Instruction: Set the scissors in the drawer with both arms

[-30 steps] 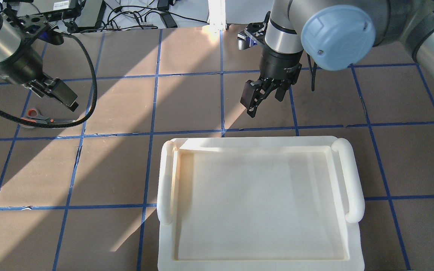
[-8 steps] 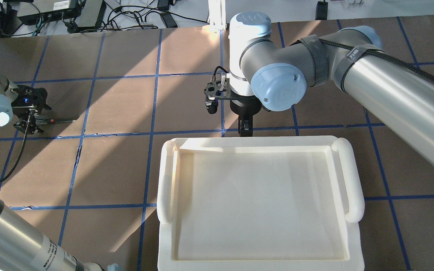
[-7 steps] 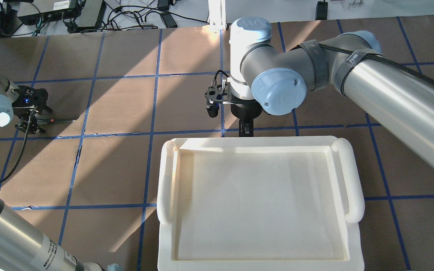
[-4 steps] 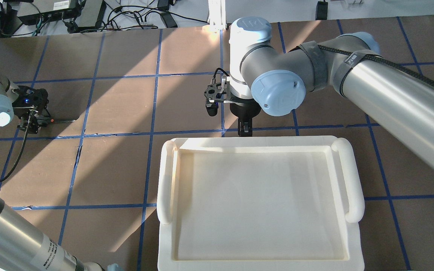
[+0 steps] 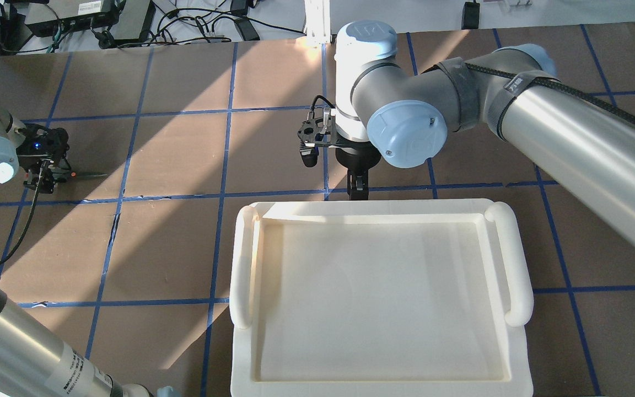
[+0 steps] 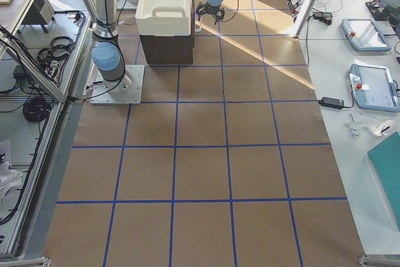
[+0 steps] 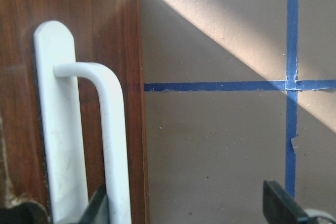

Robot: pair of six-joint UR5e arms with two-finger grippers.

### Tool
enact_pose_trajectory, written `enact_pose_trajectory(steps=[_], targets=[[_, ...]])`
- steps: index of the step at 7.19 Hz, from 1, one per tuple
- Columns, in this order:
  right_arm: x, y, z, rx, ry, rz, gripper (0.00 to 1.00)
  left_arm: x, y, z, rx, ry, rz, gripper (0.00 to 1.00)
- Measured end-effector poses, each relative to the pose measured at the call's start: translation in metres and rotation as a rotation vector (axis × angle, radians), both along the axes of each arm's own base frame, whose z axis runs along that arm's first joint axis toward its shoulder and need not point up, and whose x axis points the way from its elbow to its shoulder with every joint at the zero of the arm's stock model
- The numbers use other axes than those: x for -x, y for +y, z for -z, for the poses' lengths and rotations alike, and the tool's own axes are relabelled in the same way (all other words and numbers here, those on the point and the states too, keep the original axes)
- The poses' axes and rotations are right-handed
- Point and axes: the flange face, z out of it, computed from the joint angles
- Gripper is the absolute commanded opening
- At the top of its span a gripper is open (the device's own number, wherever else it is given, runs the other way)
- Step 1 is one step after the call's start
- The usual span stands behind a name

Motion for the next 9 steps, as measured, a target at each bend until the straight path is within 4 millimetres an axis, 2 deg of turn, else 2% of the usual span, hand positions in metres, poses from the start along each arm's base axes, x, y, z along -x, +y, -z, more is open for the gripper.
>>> enact_pose_trajectory(steps=[2, 3, 7, 9], targets=[[-0.001, -0.004, 0.000, 0.008, 0.001, -0.003, 1.00, 0.014, -0.005, -0.018, 0.025, -0.009, 0.025, 0.00], [-0.001, -0.007, -0.003, 0.017, 0.001, -0.004, 1.00, 0.028, -0.009, -0.033, 0.043, -0.014, 0.045, 0.00], [-0.002, -0.019, 0.006, 0.031, -0.002, -0.006, 1.00, 0.091, -0.015, -0.100, 0.111, -0.022, 0.094, 0.00], [-0.003, -0.024, 0.006, 0.039, -0.005, -0.004, 1.00, 0.126, -0.015, -0.125, 0.127, -0.010, 0.065, 0.00]])
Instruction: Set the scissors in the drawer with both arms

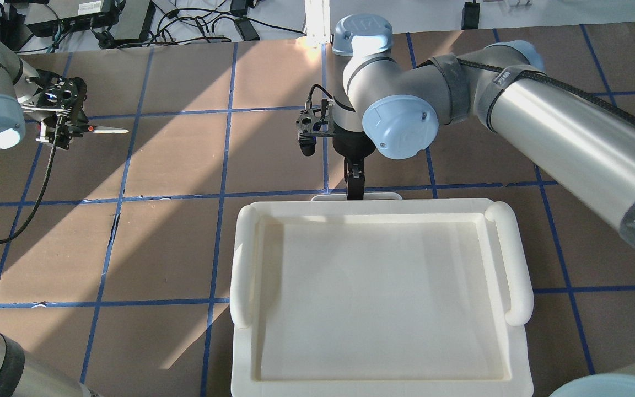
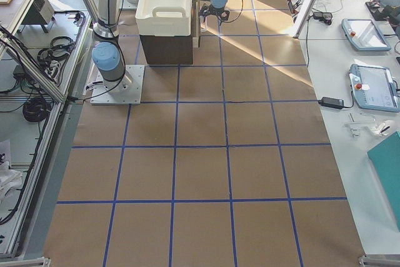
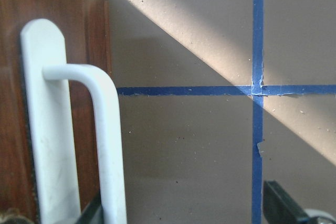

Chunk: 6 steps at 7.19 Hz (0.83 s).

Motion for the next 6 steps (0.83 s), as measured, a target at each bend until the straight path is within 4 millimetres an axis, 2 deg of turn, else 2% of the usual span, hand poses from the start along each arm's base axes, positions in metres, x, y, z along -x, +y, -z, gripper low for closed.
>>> enact_pose_trajectory(steps=[3, 6], targets=[[-0.006, -0.024, 0.002, 0.015, -0.005, 0.003, 1.00, 0.058, 0.004, -0.036, 0.033, 0.027, -0.032, 0.00], [-0.007, -0.039, 0.002, 0.028, -0.007, 0.006, 1.00, 0.098, 0.012, -0.058, 0.036, 0.037, -0.035, 0.00]])
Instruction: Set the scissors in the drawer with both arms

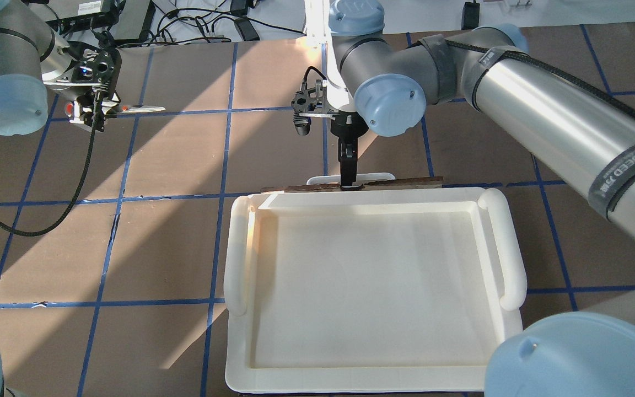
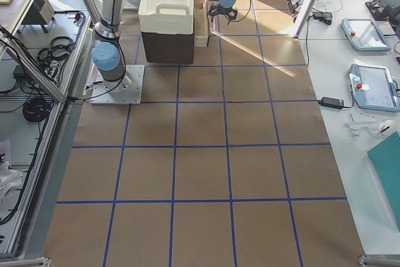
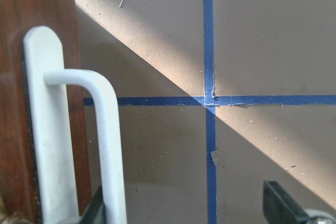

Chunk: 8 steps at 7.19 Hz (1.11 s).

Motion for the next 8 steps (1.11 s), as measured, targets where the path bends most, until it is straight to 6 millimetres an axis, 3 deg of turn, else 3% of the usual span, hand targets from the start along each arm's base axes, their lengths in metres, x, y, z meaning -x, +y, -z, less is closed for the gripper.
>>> enact_pose_trajectory(steps=[4, 8], targets=[[0.014, -0.023, -0.005, 0.024, -0.001, -0.010, 1.00, 0.035, 0.007, -0.013, 0.002, 0.010, -0.017, 0.00], [0.022, -0.051, -0.004, 0.042, -0.013, 0.004, 1.00, 0.046, 0.011, -0.013, -0.014, 0.017, -0.036, 0.00]])
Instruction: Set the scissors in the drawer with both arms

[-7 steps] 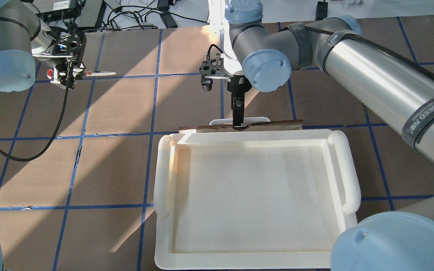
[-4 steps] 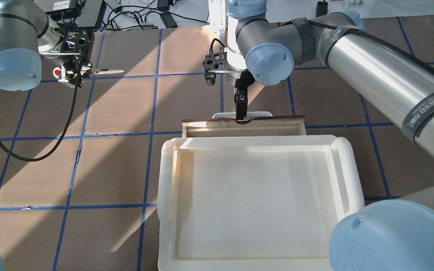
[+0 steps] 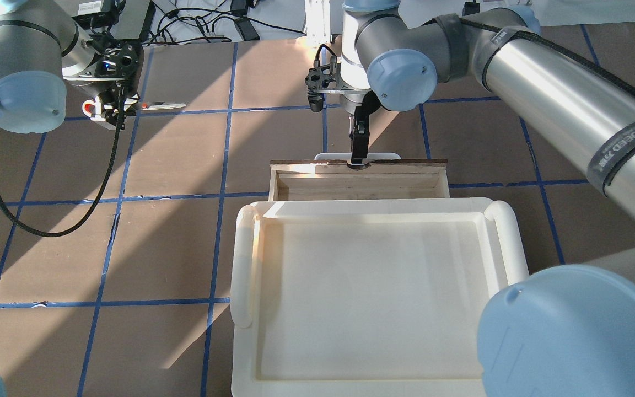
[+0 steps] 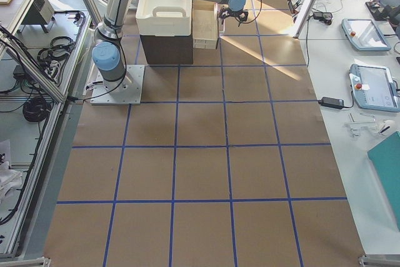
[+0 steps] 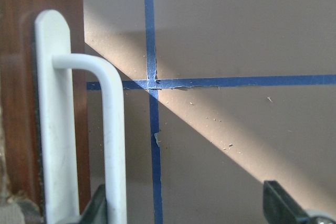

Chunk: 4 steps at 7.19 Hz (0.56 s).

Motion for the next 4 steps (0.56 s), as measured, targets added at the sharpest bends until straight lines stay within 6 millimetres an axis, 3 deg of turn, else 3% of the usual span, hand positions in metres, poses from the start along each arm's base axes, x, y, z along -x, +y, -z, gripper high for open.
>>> enact_pose_trajectory(steps=[4], targets=[[-0.004, -0.018, 0.006, 0.025, -0.009, 0.001, 1.00, 0.055, 0.012, -0.001, -0.035, 0.028, -0.042, 0.00]])
